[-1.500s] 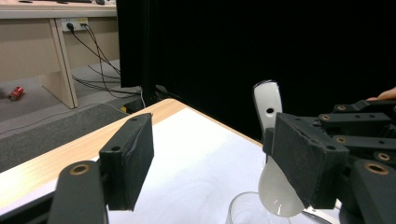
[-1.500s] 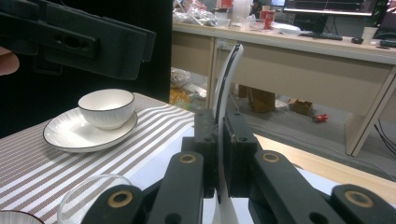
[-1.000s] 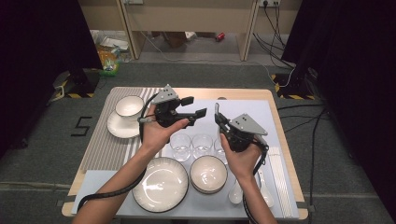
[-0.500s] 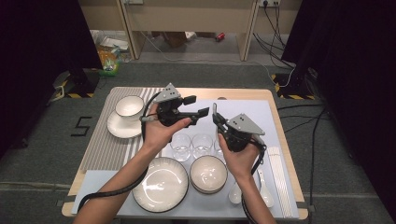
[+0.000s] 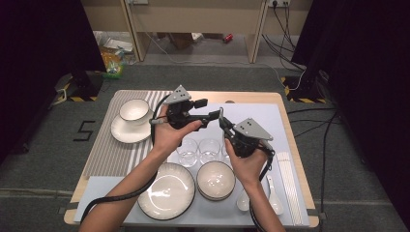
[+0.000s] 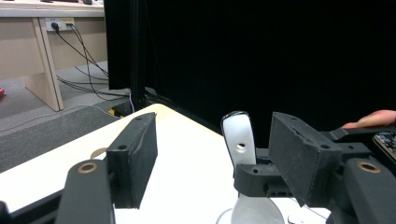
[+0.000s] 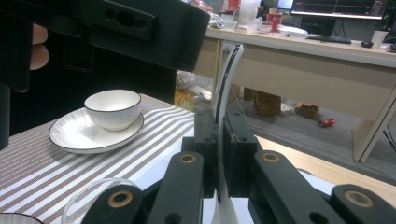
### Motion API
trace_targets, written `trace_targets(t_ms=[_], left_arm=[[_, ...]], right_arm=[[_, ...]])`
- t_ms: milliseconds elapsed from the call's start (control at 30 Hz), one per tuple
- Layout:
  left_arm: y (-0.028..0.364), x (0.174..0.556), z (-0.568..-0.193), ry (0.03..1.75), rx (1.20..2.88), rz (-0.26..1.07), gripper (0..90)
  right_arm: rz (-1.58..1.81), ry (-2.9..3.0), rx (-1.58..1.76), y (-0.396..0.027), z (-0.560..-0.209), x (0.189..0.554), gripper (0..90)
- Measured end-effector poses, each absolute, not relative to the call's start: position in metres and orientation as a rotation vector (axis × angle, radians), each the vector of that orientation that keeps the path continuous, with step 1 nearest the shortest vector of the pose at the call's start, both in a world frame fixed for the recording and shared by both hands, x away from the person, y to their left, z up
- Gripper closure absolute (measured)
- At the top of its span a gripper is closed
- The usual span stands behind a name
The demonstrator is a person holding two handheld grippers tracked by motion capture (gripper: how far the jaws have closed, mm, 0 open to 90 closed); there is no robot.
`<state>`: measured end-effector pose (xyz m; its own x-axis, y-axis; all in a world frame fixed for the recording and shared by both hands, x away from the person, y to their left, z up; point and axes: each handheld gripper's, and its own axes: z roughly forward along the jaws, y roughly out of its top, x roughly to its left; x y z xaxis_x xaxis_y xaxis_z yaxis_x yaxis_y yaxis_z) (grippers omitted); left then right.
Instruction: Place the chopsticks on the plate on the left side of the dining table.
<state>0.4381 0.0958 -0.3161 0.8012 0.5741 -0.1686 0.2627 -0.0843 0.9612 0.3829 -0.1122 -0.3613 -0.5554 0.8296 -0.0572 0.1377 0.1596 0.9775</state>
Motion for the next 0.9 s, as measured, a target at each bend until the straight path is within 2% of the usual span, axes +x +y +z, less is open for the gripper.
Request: trace_targets(t_ms=[633, 900], left_arm=[[0.086, 0.442, -0.318, 0.655, 1.681, 0.277, 34.2], [0.083, 0.442, -0.319, 0.648, 1.692, 0.270, 39.9]], right_arm=[[1.432, 1.830, 0.897, -0.109, -0.363, 0.382, 85.9], [1.435, 1.825, 0.892, -0.109, -0.362, 0.382, 85.9]])
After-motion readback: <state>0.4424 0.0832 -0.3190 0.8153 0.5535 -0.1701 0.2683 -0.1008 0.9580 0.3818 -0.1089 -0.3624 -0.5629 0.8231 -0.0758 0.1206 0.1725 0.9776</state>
